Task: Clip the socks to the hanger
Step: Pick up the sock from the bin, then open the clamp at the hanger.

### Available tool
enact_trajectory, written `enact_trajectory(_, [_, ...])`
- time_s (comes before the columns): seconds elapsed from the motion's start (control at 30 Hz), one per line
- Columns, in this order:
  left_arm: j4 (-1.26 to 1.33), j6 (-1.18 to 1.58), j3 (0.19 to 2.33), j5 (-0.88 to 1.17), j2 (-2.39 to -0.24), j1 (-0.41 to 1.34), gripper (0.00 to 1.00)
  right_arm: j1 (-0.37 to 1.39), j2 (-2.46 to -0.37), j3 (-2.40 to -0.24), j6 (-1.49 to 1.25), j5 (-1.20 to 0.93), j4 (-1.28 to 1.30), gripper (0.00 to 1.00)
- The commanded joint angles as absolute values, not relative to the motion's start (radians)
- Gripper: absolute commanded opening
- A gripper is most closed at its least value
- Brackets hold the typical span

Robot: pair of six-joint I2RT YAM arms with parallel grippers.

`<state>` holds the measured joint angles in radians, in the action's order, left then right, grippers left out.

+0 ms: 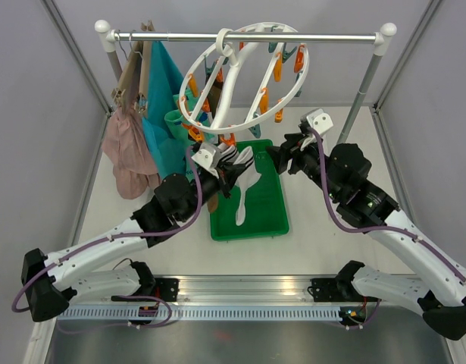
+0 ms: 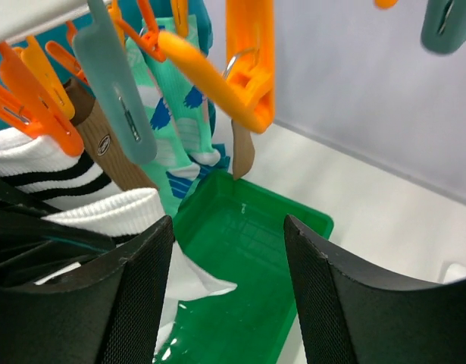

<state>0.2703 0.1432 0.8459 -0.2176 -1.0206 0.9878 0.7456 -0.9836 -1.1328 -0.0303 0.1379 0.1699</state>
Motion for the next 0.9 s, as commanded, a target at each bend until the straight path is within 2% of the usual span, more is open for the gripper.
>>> enact_trajectory(0.0, [0.230,0.185,0.885,-0.256,-0.985,0.936,0.02,0.710,-0.985,-1.189,0.038,0.046,0.114,0.66])
enact_trajectory(0.3, [0.233,0.213,0.887,-0.213,-0.957,0.873,0.02,0.672,-0.973,-1.184,0.100,-0.100,0.051,0.68])
enact_trajectory(0.87, [0.196,0.206,0.910,-0.193,-0.936,0.828,0.02,0.558,-1.054,-1.272,0.104,-0.239,0.008,0.69])
